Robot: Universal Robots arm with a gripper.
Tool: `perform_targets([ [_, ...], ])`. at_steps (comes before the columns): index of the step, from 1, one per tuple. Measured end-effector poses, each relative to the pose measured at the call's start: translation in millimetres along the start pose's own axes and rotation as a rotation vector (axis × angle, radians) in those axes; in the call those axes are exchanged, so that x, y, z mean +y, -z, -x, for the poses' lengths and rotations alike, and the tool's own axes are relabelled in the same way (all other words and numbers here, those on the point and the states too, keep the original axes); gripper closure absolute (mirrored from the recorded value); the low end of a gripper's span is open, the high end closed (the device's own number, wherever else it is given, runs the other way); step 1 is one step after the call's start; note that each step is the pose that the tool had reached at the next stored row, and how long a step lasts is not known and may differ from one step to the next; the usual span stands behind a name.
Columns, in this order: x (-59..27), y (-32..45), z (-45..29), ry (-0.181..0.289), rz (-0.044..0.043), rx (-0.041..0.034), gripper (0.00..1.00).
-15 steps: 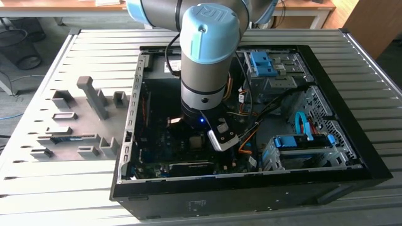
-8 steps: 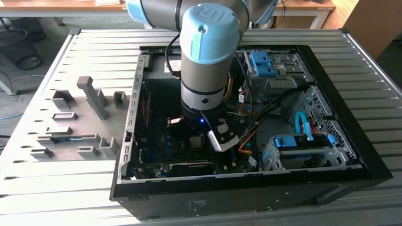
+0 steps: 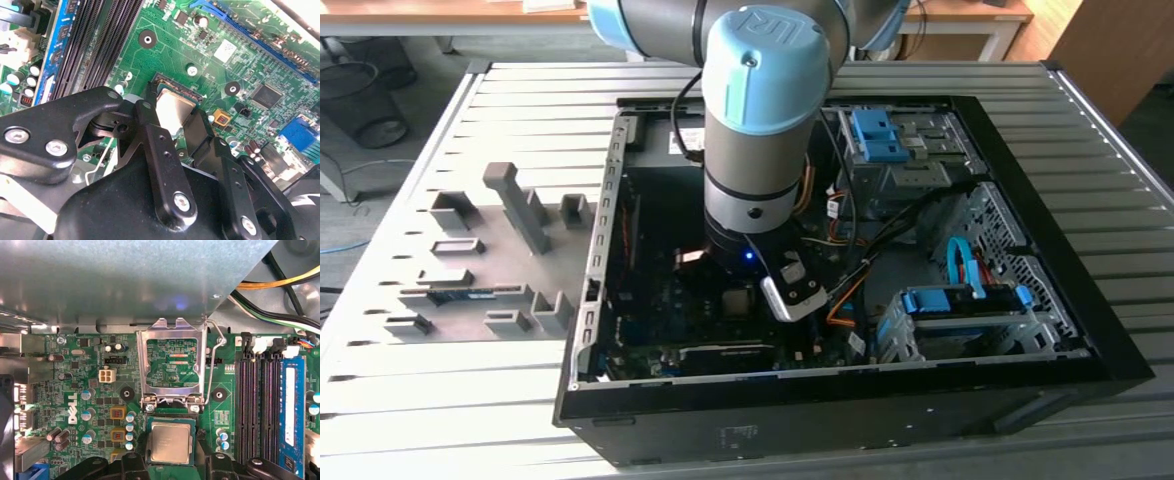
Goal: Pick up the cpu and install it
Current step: 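Place the cpu into insertion slot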
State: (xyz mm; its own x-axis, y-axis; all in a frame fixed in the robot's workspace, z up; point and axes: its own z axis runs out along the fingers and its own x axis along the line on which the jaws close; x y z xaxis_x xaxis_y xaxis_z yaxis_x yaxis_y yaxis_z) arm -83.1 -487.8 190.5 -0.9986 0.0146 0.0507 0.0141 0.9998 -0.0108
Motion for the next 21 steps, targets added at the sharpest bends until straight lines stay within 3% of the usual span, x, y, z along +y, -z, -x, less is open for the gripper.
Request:
perform_targets([
  [5, 0.0, 0.1, 0.1, -0.023, -0.0050, 0.0002, 0.53],
  [15, 0.0, -0.2, 1.6, -0.023, -0.0081, 0.0001, 0.53],
  [21, 0.0, -0.4, 1.7, -0.008, -0.0168, -0.0003, 0.53],
])
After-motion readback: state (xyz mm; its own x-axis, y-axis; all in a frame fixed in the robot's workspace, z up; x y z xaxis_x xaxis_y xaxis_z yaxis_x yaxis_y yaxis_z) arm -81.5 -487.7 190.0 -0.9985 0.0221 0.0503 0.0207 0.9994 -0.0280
